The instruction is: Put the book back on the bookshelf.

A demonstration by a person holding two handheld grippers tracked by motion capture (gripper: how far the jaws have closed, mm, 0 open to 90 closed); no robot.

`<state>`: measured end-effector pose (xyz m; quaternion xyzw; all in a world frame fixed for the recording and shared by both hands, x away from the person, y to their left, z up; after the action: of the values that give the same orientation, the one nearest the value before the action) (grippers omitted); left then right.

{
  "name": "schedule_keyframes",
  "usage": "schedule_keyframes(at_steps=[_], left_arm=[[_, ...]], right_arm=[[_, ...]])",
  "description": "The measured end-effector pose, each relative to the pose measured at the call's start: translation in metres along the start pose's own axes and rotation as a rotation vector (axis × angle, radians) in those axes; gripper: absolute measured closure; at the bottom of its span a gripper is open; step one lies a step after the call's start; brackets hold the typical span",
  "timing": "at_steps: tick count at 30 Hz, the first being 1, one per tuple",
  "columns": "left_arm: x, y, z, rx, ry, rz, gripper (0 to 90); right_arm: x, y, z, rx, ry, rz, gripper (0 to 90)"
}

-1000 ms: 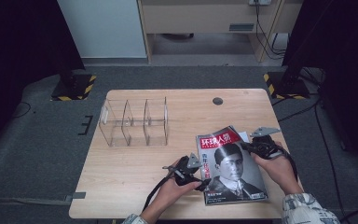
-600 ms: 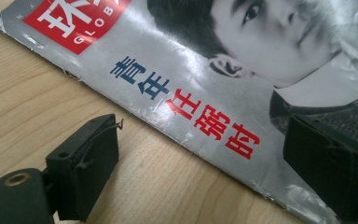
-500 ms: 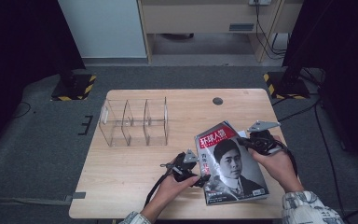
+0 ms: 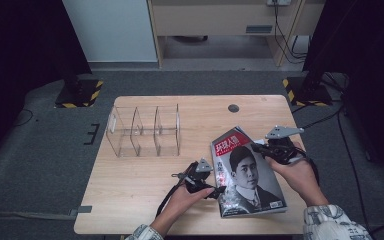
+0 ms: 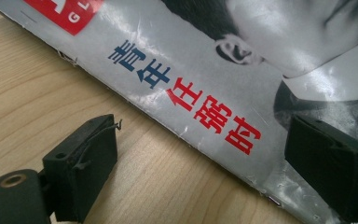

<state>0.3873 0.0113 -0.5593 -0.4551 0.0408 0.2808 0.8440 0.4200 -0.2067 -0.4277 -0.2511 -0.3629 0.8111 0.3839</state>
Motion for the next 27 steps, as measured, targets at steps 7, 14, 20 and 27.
schedule_keyframes(at_steps=[7, 14, 20, 27], left_arm=[[-0.002, -0.002, -0.006, 0.006, 0.017, -0.014, 8.7], [-0.005, -0.005, -0.011, -0.005, 0.066, 0.007, 8.6], [-0.009, -0.007, -0.016, -0.002, 0.087, -0.010, 9.1], [-0.010, -0.009, -0.018, 0.017, 0.064, -0.019, 10.6]], right_arm=[[0.001, -0.012, 0.009, -0.034, -0.005, 0.006, 90.0], [0.000, -0.016, 0.015, -0.057, -0.009, -0.002, 90.0], [-0.003, -0.011, 0.011, -0.058, -0.014, -0.027, 90.0], [-0.008, -0.001, 0.001, -0.046, -0.019, -0.051, 90.0]])
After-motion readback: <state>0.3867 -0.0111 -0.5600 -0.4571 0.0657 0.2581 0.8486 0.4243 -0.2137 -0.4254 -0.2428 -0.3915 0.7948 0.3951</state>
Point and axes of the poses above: each handheld gripper's, and its own axes: z roughly backward along the jaws, y roughly out of its underside, x roughly to its left, the point moved 4 cm from there along -z, roughly forward along the jaws, and after that the axes turned 10 degrees about y, right-handed, at the moved point
